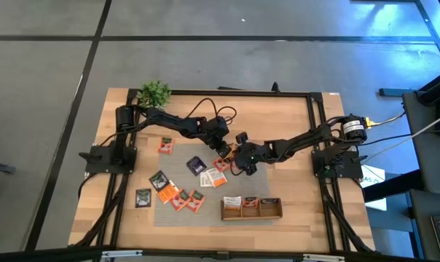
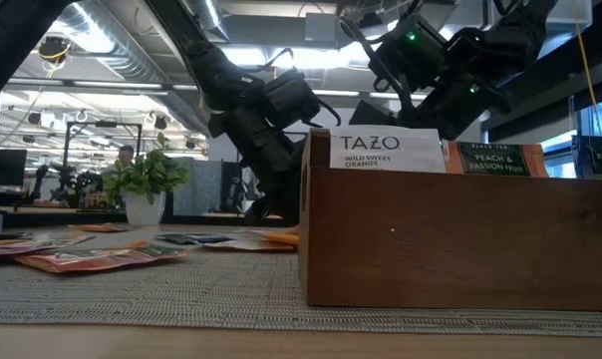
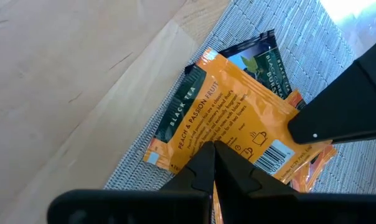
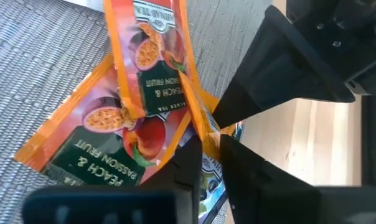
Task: Pick & Place Tea
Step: Put the yellow tea bag into the middle compartment of the wooden organizer
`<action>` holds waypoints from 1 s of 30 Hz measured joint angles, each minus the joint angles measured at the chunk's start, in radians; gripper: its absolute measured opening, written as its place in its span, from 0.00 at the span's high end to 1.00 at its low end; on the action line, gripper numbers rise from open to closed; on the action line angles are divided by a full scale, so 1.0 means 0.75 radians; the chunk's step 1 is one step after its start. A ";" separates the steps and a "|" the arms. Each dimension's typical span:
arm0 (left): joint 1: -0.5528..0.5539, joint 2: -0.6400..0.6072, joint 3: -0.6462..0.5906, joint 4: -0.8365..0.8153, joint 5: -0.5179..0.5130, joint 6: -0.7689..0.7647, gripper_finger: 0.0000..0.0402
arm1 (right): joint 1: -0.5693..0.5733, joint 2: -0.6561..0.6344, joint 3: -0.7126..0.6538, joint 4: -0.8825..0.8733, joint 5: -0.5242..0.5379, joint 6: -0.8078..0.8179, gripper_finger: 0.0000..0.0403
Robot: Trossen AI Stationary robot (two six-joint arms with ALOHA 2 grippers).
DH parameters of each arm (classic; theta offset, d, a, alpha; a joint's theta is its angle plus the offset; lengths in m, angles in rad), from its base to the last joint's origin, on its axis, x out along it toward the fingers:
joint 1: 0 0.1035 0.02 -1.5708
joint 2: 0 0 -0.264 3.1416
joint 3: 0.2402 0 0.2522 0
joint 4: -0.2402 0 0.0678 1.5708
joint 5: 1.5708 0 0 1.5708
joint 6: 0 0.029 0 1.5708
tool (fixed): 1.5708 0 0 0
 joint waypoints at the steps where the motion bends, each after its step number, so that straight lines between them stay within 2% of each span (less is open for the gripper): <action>1: 0.000 0.000 0.000 0.000 0.000 0.000 0.99 | 0.000 0.000 0.000 0.000 -0.016 0.000 0.88; 7: -0.002 0.000 0.000 0.000 0.001 0.000 0.99 | 0.001 0.000 0.000 0.000 -0.084 0.000 0.97; 10: -0.001 0.000 0.000 0.000 0.001 0.008 0.99 | 0.000 0.000 0.000 0.000 -0.084 0.000 0.99; 16: 0.015 -0.051 -0.002 -0.001 0.002 0.049 0.99 | 0.001 0.000 0.005 -0.009 0.022 0.000 0.98; 19: 0.036 -0.107 -0.002 -0.003 0.002 0.080 0.99 | 0.000 -0.002 0.052 -0.062 0.075 0.007 0.99; 23: 0.066 -0.206 -0.002 -0.006 0.001 0.137 0.99 | 0.000 -0.031 0.159 -0.206 0.051 0.114 0.99; 26: 0.085 -0.306 -0.002 -0.024 -0.021 0.208 0.99 | 0.001 -0.101 0.216 -0.320 0.029 0.234 0.99; 30: 0.092 -0.458 -0.002 -0.077 -0.120 0.297 0.99 | -0.013 -0.283 0.184 -0.450 0.027 0.388 0.99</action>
